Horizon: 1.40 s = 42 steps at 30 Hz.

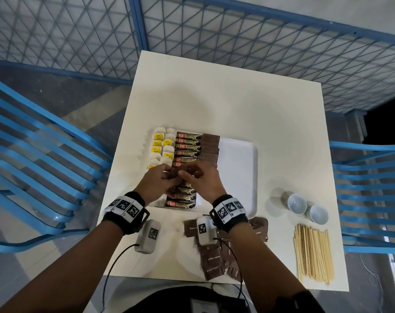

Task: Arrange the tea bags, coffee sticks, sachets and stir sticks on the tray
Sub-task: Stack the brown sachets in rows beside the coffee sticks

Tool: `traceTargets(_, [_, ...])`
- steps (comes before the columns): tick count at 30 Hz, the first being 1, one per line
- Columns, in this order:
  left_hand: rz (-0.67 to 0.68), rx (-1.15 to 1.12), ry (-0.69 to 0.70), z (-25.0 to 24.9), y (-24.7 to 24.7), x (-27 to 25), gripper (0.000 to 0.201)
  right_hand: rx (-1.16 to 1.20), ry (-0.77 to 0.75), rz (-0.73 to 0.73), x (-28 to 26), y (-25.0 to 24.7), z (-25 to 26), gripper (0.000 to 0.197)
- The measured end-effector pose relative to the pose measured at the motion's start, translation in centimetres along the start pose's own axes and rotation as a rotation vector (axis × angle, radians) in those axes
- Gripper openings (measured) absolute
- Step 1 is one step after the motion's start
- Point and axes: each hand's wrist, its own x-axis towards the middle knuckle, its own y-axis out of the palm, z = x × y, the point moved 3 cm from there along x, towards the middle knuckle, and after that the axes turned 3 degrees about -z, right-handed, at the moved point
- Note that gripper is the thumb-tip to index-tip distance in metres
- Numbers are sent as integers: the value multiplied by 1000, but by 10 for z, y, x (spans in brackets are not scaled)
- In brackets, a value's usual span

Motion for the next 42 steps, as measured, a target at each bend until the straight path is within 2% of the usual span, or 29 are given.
traceTargets(3, [-21,25,23,0,-1,0,20,-36,-27,-7,2,1,4,7])
traceTargets(7, [-119,17,66,-3,-5,-2,19,-4,45,-89,0,-5,-2,12])
traceTargets(12, [-106,-8,83,-6,0,-4,20,39,103,-179,-3,-2,-5,15])
traceTargets(15, [-14,-132,25,-4,4,-8,21,-10,54,-213,-5,-5,-4,16])
traceTargets(17, [1,-166,19,-4,4,-10,29,12,68,-171,-5,-7,-7,15])
traceTargets(20, [-52,-183,44,-5,0,-9,29,119,132,-45,-8,-9,-9,16])
traceTargets(23, [-57,-135,85,-8,0,-10,26,170,156,-37,-11,-14,-8,14])
traceTargets(30, [-55,-39,119,-3,6,-8,30,18,138,-11,-8,-10,-16,16])
traceTargets(33, [-77,-20,90,1,8,-9,22,29,157,-67,-9,-17,-19,11])
traceTargets(36, [-98,-10,46,4,7,-10,14,54,259,-204,-13,-32,-35,12])
traceTargets(38, [-103,34,47,6,6,-11,14,-12,295,-263,-19,-43,-45,12])
traceTargets(42, [-107,91,54,9,5,-13,14,-134,333,-261,-28,-50,-58,14])
